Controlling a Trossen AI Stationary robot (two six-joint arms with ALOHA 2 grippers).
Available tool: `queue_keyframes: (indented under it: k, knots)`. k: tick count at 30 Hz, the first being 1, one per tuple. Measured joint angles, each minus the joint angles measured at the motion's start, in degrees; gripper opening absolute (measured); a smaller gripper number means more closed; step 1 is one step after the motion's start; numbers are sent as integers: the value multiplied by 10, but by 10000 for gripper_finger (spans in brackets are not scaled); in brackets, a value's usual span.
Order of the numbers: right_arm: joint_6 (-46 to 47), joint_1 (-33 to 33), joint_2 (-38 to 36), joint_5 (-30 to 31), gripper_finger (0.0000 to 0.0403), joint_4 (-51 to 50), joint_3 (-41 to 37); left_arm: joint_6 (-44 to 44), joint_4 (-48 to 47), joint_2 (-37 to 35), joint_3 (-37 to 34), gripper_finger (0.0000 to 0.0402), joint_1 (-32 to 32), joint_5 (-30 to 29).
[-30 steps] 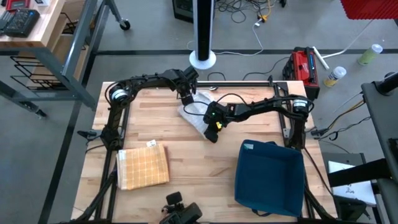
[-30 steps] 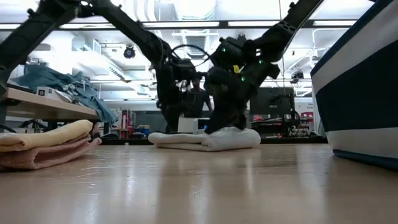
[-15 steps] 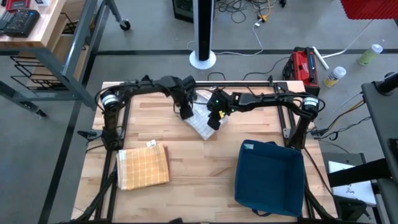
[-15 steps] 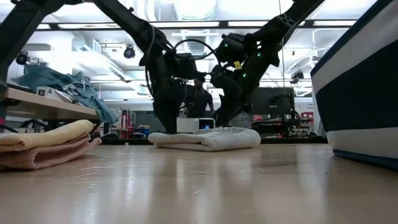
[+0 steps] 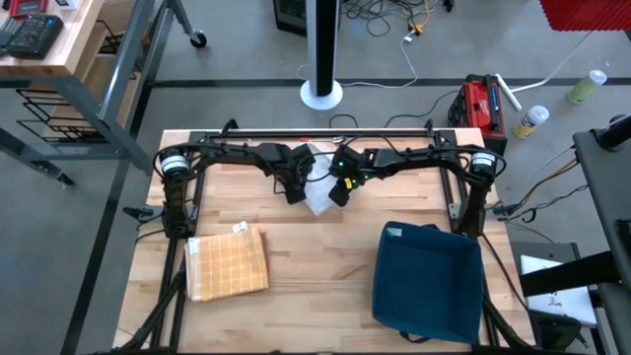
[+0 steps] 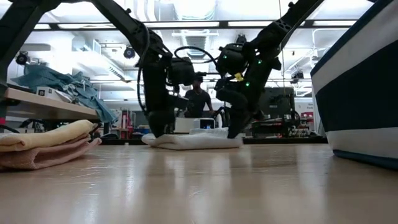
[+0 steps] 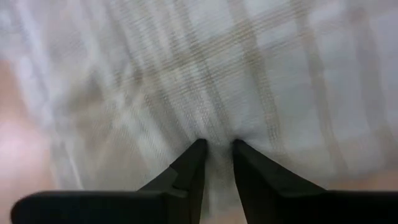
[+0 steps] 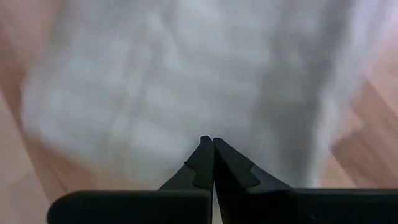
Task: Fold towel
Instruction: Fold the white towel
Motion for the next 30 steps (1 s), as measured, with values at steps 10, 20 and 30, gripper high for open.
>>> queue_keyframes:
  k: [10, 20, 30]
  knots:
    - [-16, 21, -5, -90, 0, -45, 1, 6, -74, -46, 30, 77, 7, -137]
    - [-16, 17, -38, 123, 0, -49, 15, -55, 82, -68, -31, 76, -19, 98]
    - [-14, 16, 23, -39, 0, -44, 15, -80, 94, -67, -105, 75, -43, 98]
